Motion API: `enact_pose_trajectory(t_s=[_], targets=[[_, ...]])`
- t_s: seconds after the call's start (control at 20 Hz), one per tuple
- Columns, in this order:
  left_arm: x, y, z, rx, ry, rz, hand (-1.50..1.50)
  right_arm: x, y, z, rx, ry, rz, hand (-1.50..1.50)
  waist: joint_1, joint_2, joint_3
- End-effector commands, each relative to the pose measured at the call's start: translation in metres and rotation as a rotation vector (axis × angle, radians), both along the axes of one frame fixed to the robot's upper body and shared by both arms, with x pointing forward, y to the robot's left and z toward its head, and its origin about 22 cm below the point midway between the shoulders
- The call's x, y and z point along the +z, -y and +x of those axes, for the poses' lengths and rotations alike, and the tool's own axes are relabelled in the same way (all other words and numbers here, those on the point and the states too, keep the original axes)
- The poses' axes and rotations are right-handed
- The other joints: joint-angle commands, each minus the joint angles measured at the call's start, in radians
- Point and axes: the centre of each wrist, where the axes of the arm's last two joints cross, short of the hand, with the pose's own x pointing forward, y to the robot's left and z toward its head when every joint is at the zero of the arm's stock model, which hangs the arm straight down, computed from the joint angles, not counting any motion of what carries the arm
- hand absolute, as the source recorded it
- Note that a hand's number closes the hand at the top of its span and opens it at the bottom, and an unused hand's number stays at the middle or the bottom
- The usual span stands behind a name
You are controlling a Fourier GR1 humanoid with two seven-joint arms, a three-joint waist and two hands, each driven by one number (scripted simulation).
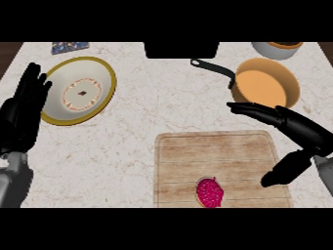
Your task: Pick the cupcake from the cutting board and place it in the pot
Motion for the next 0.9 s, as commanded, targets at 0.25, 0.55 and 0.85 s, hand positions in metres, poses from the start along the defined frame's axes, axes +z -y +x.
enact_pose_trajectory(t_s=[0.25, 0.55, 0.85], targets=[[0.000, 0.007, -0.003, -0.003, 0.001, 0.002, 0.00, 0.039, -0.070, -0.029, 0.122, -0.033, -0.454, -1.50, 0.006, -0.001, 0.000], [0.004, 0.008, -0.012, 0.022, -0.002, 0.010, 0.00, 0.016, -0.088, -0.061, 0.108, -0.102, -0.505, -1.50, 0.006, 0.003, 0.002], [0.006, 0.011, -0.005, 0.008, 0.009, -0.015, 0.00, 0.012, -0.086, -0.086, 0.120, -0.111, -0.510, -1.50, 0.002, 0.004, 0.002]])
